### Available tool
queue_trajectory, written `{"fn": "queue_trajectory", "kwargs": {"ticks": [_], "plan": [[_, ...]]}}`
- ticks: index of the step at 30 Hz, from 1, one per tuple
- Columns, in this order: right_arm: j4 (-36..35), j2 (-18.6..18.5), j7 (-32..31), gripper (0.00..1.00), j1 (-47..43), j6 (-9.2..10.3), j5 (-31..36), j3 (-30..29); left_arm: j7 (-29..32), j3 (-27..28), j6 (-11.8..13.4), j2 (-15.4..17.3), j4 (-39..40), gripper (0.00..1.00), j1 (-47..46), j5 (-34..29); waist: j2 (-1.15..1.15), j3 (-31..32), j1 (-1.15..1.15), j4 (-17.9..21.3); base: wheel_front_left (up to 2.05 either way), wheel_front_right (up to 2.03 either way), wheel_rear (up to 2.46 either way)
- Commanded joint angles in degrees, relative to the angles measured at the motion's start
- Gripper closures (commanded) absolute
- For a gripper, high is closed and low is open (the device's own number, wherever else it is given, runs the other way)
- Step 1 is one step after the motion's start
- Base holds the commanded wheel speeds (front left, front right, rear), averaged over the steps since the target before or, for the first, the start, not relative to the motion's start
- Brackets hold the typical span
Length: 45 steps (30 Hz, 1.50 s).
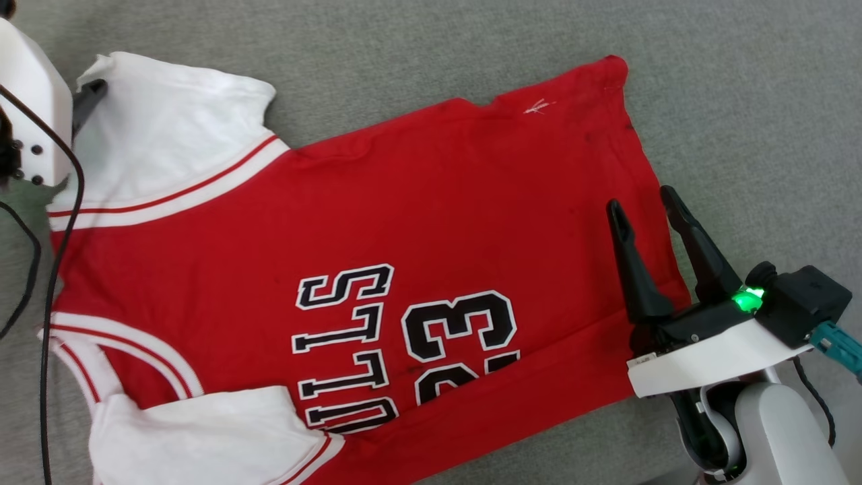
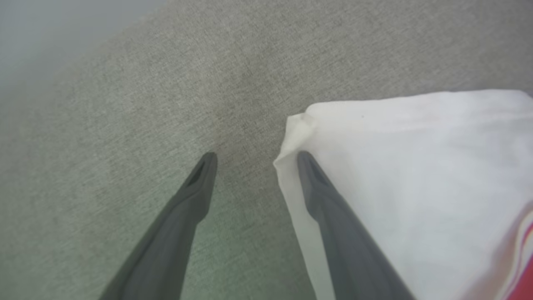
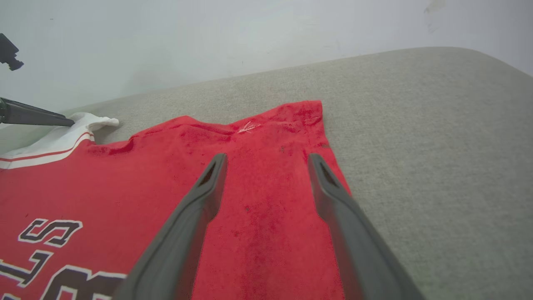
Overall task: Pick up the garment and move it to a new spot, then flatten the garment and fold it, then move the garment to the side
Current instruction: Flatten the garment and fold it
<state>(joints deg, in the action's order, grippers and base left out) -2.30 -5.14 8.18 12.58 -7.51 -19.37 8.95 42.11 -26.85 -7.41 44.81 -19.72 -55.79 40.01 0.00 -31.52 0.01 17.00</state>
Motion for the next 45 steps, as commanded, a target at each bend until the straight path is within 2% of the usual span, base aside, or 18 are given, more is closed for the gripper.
{"fn": "queue_trajectory", "kwargs": {"ticks": [1, 6, 8, 11, 19, 25, 33, 35, 36, 41, 45], "plan": [[0.33, 0.43, 0.57, 0.00, 0.83, 0.05, -0.42, 0.32, 0.21, 0.01, -0.01, 0.31, -0.91, 0.00, -1.14, -0.57, 0.00, -1.13, -0.01, 1.17, 0.00, 0.00, 0.00], [1.36, 0.69, 1.33, 0.00, 1.15, 0.05, -0.59, 0.70, 1.79, -1.21, 0.07, 0.10, -3.57, 0.00, -1.28, -0.70, 0.00, -1.76, -0.01, 1.85, 0.00, 0.00, 0.00], [1.65, 0.72, 1.42, 0.00, 1.25, 0.05, -0.59, 0.75, 3.02, -1.92, 0.05, -0.37, -4.15, 1.00, -0.65, 0.11, 0.00, -1.78, -0.01, 1.92, 0.00, 0.00, 0.00], [2.02, 0.78, 1.39, 0.00, 1.41, 0.05, -0.41, 0.57, 2.82, -2.37, 0.02, -0.81, -4.02, 1.00, -0.14, 0.64, 0.00, -1.57, -0.01, 1.77, 0.00, 0.00, 0.00], [2.36, -0.30, -0.42, 0.00, 1.23, 0.05, 0.48, -0.64, -6.90, -0.37, 0.30, -3.30, -4.49, 1.00, -0.57, 0.62, 0.00, 1.21, -0.01, -0.23, 0.00, 0.00, 0.00], [1.52, -3.33, -4.70, 0.00, 0.31, 0.05, 0.91, -1.65, -11.76, 0.80, 0.32, -5.11, -3.69, 1.00, 1.47, 2.23, 0.00, 5.13, -0.01, -3.57, 0.00, 0.00, 0.00], [-0.82, -11.22, -18.91, 0.00, 2.25, 0.05, -0.38, -2.28, -15.35, 1.55, 1.08, -6.58, 3.43, 1.00, 6.43, 4.29, 0.00, 8.77, -0.01, -8.60, 0.00, 0.00, 0.00], [-1.32, -13.22, -23.58, 0.00, 3.12, 0.05, -1.50, -2.57, -16.18, 1.55, 1.81, -6.64, 6.38, 1.00, 7.93, 4.26, 0.00, 9.05, -0.01, -9.78, 0.00, 0.00, 0.00], [-1.47, -15.81, -28.65, 0.00, 4.48, 0.05, -2.28, -2.72, -16.88, 1.50, 2.54, -6.77, 9.61, 1.00, 9.44, 4.18, 0.00, 9.03, -0.01, -10.98, 0.00, 0.00, 0.00], [0.29, -21.18, -39.36, 0.00, 9.60, 0.06, -3.91, -3.55, -18.82, 1.22, 4.78, -7.16, 18.08, 1.00, 13.56, 3.47, 0.00, 7.72, -0.01, -13.66, 0.00, 0.00, 0.00], [2.56, -22.81, -44.97, 0.00, 13.42, 0.05, -5.65, -3.62, -19.88, 1.30, 6.11, -7.23, 22.58, 1.00, 15.27, 2.92, 0.00, 6.54, -0.01, -15.12, 0.00, 0.00, 0.00]]}}
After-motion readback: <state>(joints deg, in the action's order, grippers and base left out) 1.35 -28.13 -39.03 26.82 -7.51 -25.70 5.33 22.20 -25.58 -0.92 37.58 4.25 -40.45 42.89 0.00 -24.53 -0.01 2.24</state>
